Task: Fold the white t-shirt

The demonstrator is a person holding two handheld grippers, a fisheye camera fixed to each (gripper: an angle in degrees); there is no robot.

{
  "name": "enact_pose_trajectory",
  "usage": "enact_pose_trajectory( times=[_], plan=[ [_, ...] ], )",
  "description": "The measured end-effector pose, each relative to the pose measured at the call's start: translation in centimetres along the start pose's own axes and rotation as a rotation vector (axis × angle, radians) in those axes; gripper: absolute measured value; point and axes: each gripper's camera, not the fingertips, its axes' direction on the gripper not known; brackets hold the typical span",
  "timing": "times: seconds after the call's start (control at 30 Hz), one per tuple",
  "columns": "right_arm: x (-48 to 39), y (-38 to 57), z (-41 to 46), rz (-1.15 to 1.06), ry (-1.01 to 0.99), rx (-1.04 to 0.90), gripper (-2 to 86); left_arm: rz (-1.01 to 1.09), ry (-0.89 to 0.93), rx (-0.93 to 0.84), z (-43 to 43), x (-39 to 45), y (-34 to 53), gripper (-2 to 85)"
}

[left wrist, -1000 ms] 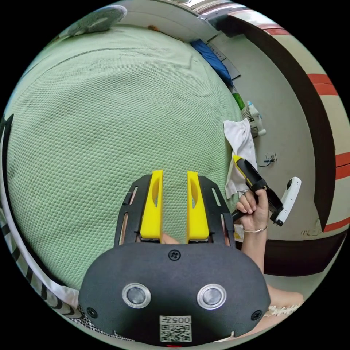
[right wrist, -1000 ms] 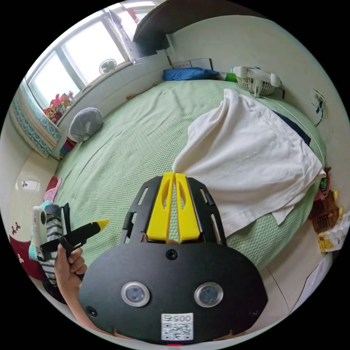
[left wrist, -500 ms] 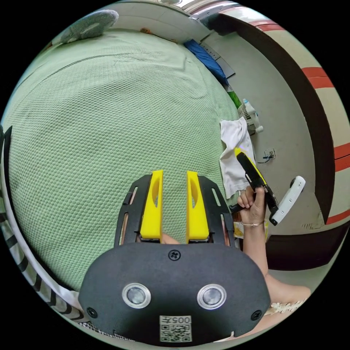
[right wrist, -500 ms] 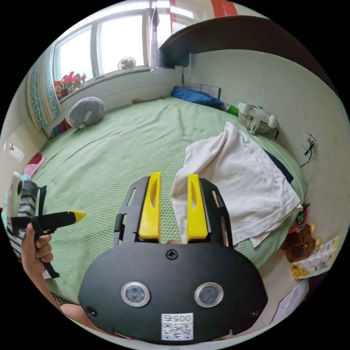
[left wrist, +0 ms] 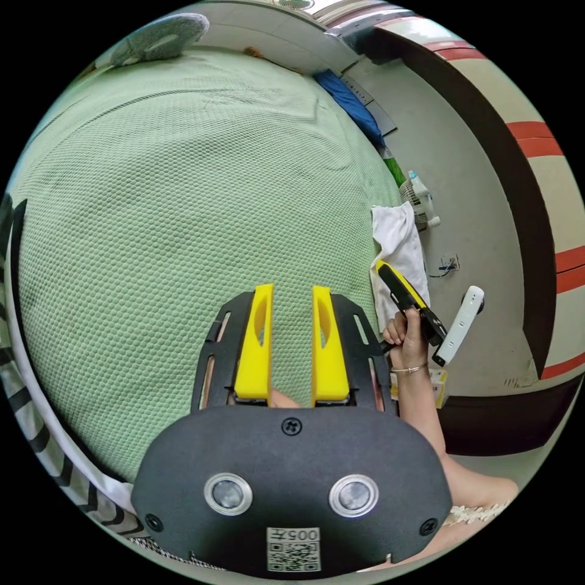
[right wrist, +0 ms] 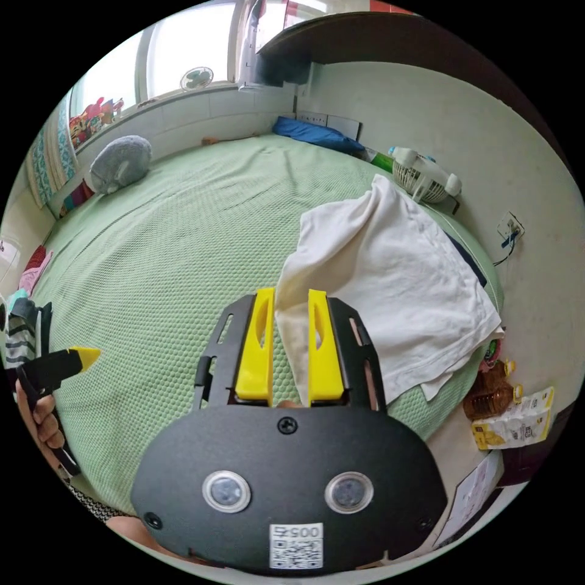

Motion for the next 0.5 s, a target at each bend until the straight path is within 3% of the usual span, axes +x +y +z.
enact_pose_trajectory(
  times=[0.5],
  plan=[
    [-1.6, -1.3, 2.0, -0.035, -0.003, -0.095, 7.3, -0.036, -0.032, 0.008, -0.7, 0.9, 0.4, 12.2]
  ],
)
